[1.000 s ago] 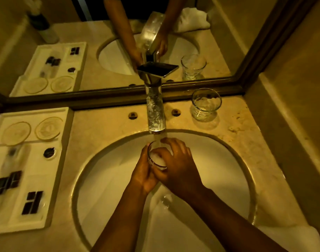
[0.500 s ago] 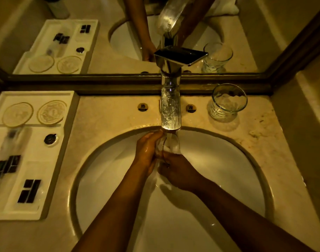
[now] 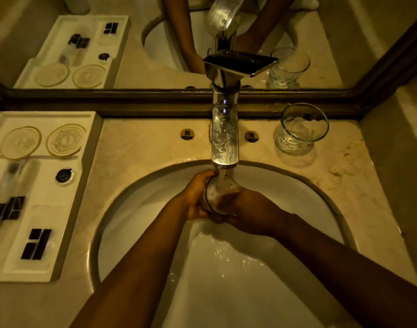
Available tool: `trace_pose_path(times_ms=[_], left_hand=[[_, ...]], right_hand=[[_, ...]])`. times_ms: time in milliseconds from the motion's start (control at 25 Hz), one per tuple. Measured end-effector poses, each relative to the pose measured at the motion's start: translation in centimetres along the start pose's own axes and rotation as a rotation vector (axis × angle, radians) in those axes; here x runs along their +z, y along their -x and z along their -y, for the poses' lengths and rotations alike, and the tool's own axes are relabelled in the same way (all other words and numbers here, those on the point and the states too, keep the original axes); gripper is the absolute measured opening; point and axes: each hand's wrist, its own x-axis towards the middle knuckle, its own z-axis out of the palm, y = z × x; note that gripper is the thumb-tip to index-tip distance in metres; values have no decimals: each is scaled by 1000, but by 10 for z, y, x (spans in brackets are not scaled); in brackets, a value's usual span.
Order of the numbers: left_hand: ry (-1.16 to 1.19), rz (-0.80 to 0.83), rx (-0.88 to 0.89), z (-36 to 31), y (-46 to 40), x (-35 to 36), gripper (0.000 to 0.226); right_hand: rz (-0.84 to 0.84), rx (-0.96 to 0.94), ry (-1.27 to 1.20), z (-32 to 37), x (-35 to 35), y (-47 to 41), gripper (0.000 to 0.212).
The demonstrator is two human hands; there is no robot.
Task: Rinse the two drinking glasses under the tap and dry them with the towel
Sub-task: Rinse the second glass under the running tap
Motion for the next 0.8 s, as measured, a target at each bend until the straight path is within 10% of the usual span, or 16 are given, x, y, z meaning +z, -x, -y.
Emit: trace_pose_path(times_ms=[280,520,800], left_hand=[[372,115,114,20,0,1,46],[543,9,289,40,-12,19,42],[254,63,190,-3,2,7,50]], right_hand=[[-250,198,-184,11,1,-8,13],[-593,542,-135,39,24,-27,38],[-274,172,70,31,6,-15,40]])
